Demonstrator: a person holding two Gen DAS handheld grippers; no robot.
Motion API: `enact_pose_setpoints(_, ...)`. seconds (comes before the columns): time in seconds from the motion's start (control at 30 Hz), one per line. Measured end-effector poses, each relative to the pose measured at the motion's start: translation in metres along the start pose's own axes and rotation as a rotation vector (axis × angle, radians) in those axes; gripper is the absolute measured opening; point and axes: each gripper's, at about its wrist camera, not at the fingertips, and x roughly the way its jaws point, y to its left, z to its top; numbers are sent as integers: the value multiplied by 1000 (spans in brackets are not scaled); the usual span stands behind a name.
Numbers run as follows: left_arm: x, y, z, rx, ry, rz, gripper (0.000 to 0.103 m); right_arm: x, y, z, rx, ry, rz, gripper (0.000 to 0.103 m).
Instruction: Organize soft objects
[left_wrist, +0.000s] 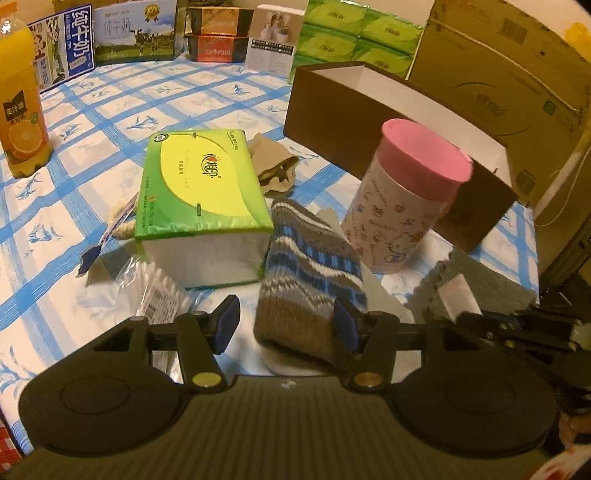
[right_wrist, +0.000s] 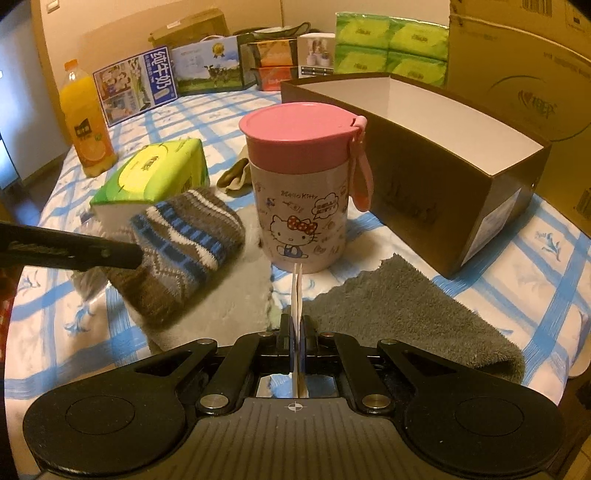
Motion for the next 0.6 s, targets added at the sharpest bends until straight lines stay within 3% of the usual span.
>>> enact_pose_setpoints(0.07, 6, 0, 3, -6, 7, 2, 47, -1, -2, 0, 6, 2, 4, 3)
enact_pose_setpoints(0.27, 3, -5, 1, 48, -24, -8, 14, -5, -4, 1, 28, 4, 8, 3)
enact_pose_setpoints(0.6, -36, -16, 3, 104, -121, -69, 11, -24, -9, 7, 67, -24, 29, 3)
